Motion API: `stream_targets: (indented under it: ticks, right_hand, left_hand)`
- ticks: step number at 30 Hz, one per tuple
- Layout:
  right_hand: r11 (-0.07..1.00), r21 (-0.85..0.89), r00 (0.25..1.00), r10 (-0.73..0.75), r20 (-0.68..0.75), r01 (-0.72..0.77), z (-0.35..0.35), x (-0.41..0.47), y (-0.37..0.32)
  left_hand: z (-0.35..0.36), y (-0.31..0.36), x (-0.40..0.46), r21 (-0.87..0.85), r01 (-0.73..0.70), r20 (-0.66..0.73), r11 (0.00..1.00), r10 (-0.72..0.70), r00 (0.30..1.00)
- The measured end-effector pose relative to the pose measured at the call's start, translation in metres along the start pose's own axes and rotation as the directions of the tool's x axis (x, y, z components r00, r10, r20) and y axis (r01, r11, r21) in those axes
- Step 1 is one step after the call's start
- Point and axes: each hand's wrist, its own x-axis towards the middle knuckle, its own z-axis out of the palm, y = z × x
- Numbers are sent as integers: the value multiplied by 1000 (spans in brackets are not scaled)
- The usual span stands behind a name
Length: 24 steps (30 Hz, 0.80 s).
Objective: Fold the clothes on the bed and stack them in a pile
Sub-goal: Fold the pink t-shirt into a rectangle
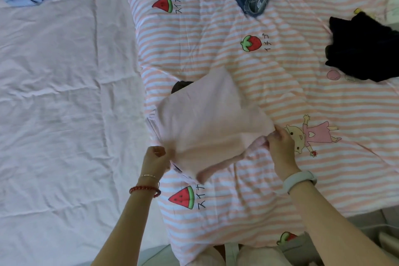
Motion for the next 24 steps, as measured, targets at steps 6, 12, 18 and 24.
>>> stream_targets:
  ticks: [6,12,18,24]
  right_hand:
    - [1000,-11,995,15,-98,-16,4,4,5]
    - [969,-238,997,-76,-29,67,10,16,0]
    - [979,-202,998,-23,-62,10,12,16,3]
    - [989,-143,993,12,-119,-29,12,16,1]
  left_hand:
    - [-11,37,26,78,-237,-286,968,250,925]
    - [-9,77,56,61,-97,-196,993,107,975]
    - [-6,79,63,-167,192,-138,967,-216,967]
    - [-12,75,60,-460,319,61,829,-329,942]
